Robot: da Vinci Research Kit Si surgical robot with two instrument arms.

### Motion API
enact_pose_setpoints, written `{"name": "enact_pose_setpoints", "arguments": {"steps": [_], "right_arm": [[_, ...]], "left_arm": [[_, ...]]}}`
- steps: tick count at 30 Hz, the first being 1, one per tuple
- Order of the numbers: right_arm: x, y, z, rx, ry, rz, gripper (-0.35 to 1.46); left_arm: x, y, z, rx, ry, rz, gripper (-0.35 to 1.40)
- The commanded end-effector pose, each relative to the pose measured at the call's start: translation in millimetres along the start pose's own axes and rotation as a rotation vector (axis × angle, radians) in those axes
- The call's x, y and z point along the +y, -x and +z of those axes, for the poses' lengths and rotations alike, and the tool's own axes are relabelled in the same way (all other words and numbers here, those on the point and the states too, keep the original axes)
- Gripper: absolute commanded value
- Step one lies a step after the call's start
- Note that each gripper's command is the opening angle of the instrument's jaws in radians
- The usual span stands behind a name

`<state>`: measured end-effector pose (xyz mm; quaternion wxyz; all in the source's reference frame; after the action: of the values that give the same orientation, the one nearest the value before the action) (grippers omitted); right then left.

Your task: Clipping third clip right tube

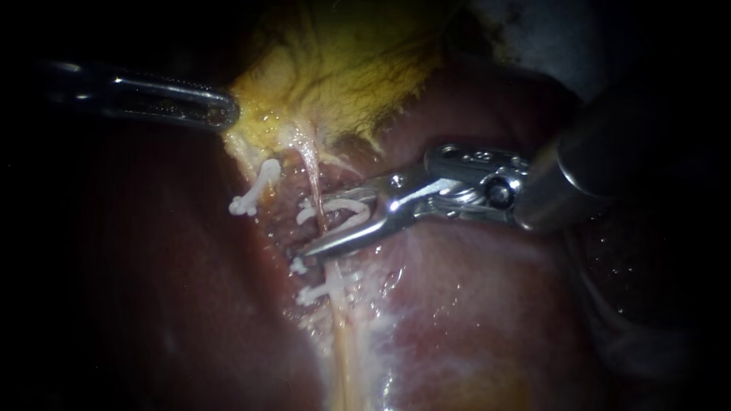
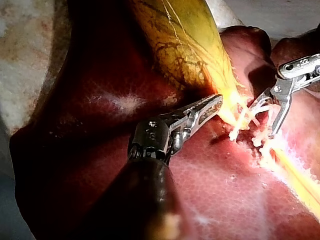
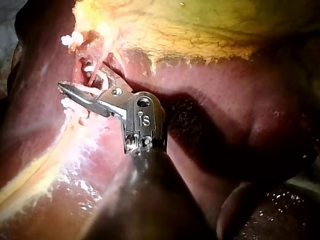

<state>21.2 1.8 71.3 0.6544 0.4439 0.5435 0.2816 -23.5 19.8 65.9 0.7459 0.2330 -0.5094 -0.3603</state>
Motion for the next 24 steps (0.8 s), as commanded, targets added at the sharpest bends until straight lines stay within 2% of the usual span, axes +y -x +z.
{"name": "enact_pose_setpoints", "arguments": {"steps": [1, 5, 12, 18, 24], "right_arm": [[0.0, 0.0, 0.1, 0.014, -0.016, 0.010, 0.52], [-0.4, -0.3, 0.2, 0.076, -0.095, 0.028, 0.51], [-1.9, -2.0, 0.1, 0.128, -0.179, 0.046, 0.49], [-2.2, -3.3, 0.0, 0.147, -0.160, 0.061, 0.42], [-1.6, -3.5, -0.3, 0.157, -0.142, 0.082, 0.18]], "left_arm": [[0.0, 0.0, 0.0, 0.000, 0.000, 0.000, -0.35], [0.0, 0.0, 0.0, 0.000, 0.000, 0.000, -0.35], [0.1, 0.0, 0.0, 0.000, 0.000, 0.000, -0.35], [0.1, 0.0, 0.0, 0.000, 0.000, 0.000, -0.35], [0.2, 0.0, 0.0, 0.000, 0.000, 0.000, -0.35]]}}
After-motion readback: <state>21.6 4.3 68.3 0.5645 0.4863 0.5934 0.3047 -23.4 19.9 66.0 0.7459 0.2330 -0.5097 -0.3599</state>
